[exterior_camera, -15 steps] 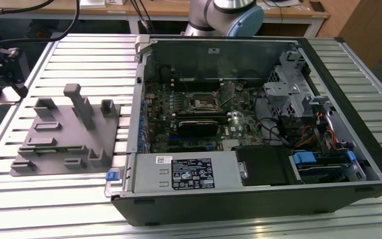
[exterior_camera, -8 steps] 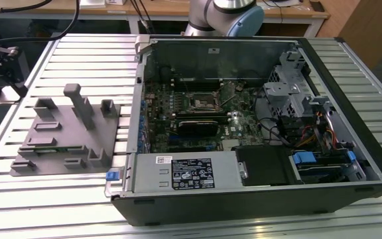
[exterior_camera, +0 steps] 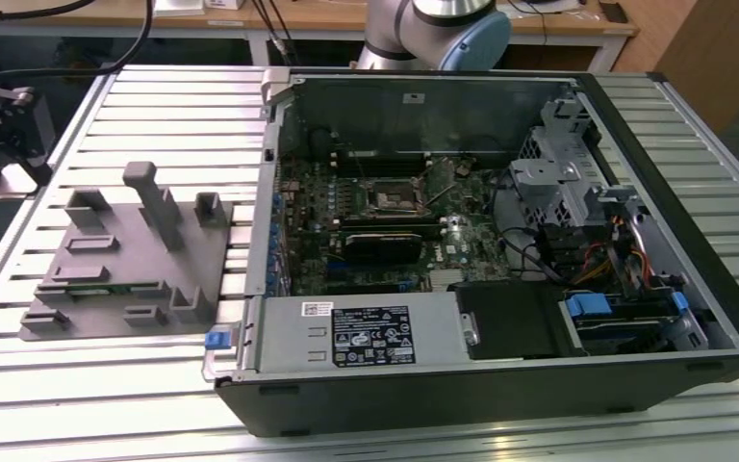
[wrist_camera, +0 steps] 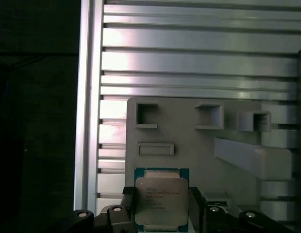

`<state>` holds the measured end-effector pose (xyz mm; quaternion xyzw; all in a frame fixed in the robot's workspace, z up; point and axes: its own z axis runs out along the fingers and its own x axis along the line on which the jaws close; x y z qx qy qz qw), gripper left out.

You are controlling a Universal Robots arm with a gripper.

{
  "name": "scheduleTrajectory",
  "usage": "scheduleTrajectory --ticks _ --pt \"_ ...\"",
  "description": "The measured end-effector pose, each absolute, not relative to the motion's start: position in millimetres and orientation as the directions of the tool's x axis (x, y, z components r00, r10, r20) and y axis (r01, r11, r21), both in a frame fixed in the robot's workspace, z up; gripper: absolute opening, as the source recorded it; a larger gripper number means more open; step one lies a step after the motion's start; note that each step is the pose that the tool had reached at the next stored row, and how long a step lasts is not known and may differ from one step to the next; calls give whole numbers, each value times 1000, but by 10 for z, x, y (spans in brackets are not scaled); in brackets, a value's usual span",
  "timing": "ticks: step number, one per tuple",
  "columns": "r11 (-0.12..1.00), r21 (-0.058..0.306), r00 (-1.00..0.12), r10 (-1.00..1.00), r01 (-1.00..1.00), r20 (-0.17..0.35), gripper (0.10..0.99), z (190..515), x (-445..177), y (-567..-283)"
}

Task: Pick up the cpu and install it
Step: 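Pick up the cpu and move it towards the insertion slot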

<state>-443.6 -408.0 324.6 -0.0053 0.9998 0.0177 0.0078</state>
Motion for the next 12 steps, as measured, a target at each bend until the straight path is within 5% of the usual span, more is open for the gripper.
scheduleTrajectory --ticks 12 --pt "999 35 -1000 -10 -11 -16 525 3276 -4436 -4080"
